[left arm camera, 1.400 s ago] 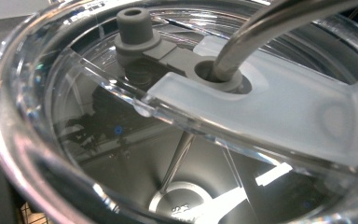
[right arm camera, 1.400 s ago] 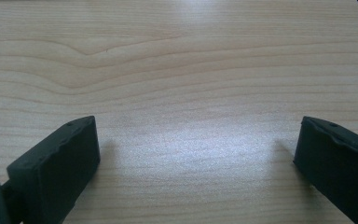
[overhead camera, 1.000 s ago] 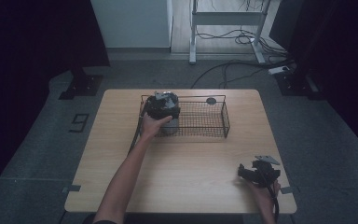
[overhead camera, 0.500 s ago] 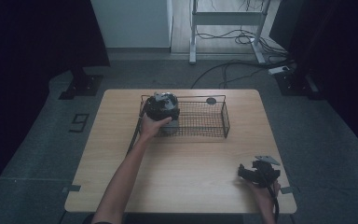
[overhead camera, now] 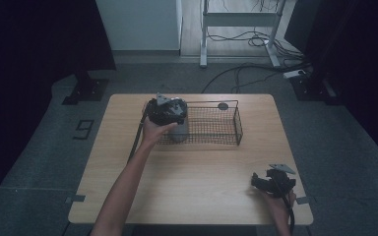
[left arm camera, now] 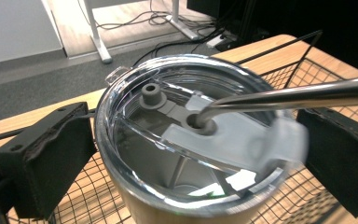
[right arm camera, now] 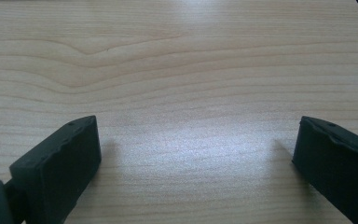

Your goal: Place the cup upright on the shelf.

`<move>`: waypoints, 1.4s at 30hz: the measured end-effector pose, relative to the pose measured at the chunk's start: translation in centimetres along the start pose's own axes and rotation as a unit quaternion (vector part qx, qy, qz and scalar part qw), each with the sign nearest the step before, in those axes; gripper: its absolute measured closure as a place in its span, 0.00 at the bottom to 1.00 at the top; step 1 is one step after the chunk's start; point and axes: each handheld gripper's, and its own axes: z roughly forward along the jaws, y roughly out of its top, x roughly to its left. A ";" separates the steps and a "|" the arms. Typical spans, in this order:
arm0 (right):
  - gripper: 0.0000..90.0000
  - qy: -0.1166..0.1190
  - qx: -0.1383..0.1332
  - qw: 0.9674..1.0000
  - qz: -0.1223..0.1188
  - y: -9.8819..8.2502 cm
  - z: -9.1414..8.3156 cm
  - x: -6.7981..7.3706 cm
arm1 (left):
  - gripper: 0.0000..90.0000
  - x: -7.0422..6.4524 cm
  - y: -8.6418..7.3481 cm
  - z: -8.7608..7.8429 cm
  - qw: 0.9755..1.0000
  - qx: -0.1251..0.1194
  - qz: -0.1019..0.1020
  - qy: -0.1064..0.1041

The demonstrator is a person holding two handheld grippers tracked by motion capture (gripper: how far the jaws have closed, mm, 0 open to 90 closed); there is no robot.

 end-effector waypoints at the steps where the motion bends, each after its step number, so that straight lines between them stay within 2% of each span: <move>1: 0.01 0.000 0.000 1.000 0.000 0.0 0.0 0.0 | 0.00 0.0 0.0 -0.3 1.000 0.000 0.001 -0.004; 11: 0.01 0.000 0.000 1.000 0.000 0.0 0.0 0.0 | 0.00 -0.1 -0.2 -2.4 1.000 0.008 0.013 -0.013; 14: 0.01 0.000 0.000 1.000 0.000 0.0 0.0 0.0 | 0.00 -0.1 -0.3 -3.0 1.000 0.009 0.010 -0.016; 19: 0.01 0.000 0.000 1.000 0.000 0.0 0.0 0.0 | 0.00 -0.3 -0.6 -4.5 0.999 0.011 0.000 -0.034; 22: 0.01 0.000 0.000 1.000 0.000 0.0 0.0 0.0 | 0.00 -0.6 -0.9 -5.0 0.999 0.019 0.004 -0.040; 26: 0.01 -0.001 0.000 1.000 0.000 0.0 0.0 0.0 | 0.00 -0.9 -1.3 -5.9 0.999 0.017 0.007 -0.044; 32: 0.01 -0.001 0.000 1.000 0.000 0.0 0.0 0.0 | 0.00 -1.4 -2.3 -7.1 0.999 0.011 0.005 -0.048; 36: 0.01 -0.001 -0.001 1.000 0.000 0.0 0.0 0.0 | 0.00 -1.6 -3.2 -7.8 0.998 0.022 0.012 -0.050; 42: 0.01 -0.001 0.001 1.000 0.001 0.0 0.0 0.0 | 0.01 -1.9 -5.0 -9.0 0.998 0.018 0.004 -0.062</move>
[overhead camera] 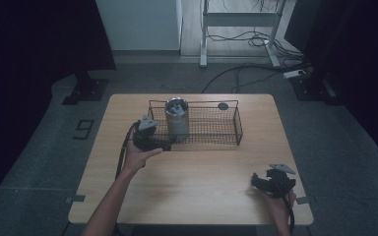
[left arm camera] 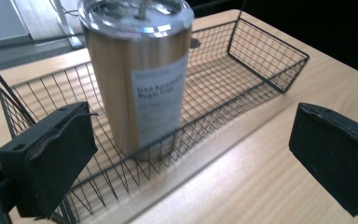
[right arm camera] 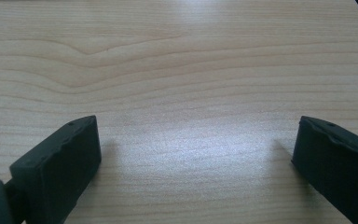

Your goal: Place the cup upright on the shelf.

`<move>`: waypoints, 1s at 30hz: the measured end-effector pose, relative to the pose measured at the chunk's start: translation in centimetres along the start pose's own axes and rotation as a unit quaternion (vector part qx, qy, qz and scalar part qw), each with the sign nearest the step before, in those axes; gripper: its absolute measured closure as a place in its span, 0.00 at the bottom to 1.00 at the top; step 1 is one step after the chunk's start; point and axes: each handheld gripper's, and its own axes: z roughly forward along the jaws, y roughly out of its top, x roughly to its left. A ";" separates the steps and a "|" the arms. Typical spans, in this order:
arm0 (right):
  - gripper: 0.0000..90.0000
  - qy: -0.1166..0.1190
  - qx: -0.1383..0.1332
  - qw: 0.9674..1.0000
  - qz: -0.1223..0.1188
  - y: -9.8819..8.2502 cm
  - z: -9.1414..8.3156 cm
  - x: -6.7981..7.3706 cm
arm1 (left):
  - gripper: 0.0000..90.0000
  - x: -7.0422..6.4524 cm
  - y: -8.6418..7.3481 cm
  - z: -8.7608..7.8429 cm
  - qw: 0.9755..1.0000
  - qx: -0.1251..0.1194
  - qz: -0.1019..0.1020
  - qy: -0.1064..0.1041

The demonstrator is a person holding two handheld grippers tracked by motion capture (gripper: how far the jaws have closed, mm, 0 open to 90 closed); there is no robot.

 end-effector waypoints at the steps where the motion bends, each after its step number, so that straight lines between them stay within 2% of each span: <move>1: 0.01 0.000 0.000 1.000 0.000 0.0 0.0 0.0 | 0.01 -0.1 -0.3 -0.1 1.000 0.000 0.001 -0.001; 5: 0.01 0.000 0.000 1.000 0.000 0.0 0.0 0.0 | 0.01 -0.5 -1.7 -0.8 1.000 0.007 0.013 0.003; 8: 0.01 0.000 0.000 1.000 0.000 0.0 0.0 0.0 | 0.01 -0.6 -2.9 -1.2 1.000 0.013 0.010 -0.007; 17: 0.01 0.000 0.000 1.000 0.000 0.0 0.0 0.0 | 0.01 -1.2 -6.3 -1.9 1.000 0.024 0.013 -0.011; 21: 0.01 0.000 0.000 1.000 0.000 0.0 0.0 0.0 | 0.01 -1.6 -7.8 -1.7 0.999 0.040 0.014 -0.019; 25: 0.01 0.000 0.000 1.000 0.000 0.0 0.0 0.0 | 0.01 -1.9 -8.4 -1.5 0.998 0.049 0.017 -0.016; 30: 0.01 0.000 0.000 1.000 0.000 0.0 0.0 0.0 | 0.02 -2.0 -8.9 -1.2 0.998 0.052 0.012 -0.015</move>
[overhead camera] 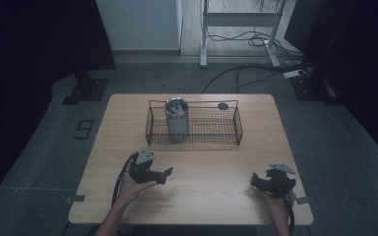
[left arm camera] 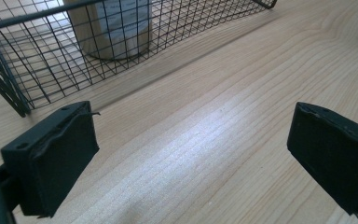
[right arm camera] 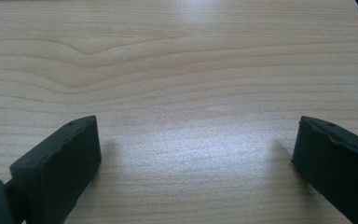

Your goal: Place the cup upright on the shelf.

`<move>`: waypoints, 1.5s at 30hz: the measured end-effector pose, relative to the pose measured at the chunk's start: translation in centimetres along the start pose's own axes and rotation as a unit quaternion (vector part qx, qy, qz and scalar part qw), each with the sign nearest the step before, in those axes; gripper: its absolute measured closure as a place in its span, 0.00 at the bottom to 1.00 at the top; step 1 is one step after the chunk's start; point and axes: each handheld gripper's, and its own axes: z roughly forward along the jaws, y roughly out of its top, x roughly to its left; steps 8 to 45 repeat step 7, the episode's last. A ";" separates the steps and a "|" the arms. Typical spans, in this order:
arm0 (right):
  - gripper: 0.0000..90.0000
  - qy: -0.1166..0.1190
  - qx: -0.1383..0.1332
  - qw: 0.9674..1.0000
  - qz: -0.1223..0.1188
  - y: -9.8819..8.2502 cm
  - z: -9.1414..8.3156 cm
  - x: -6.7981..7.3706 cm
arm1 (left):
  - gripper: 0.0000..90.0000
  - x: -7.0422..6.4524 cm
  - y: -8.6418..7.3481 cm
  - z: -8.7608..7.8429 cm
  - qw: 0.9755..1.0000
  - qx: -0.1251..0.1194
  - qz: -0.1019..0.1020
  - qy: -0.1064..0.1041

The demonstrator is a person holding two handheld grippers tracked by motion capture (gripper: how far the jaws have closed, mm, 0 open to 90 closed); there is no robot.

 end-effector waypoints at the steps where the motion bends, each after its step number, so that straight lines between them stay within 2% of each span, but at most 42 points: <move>1: 0.01 0.000 0.000 1.000 0.000 0.0 0.0 0.0 | 0.02 0.0 0.0 0.0 1.000 0.000 -0.001 0.001; 4: 0.01 0.000 0.000 1.000 0.000 0.0 0.0 0.0 | 0.03 0.1 0.0 0.1 1.000 -0.005 -0.005 0.001; 45: 0.01 0.001 0.000 1.000 0.000 0.0 0.0 0.0 | 0.03 0.1 -0.1 0.1 1.000 -0.004 -0.004 0.002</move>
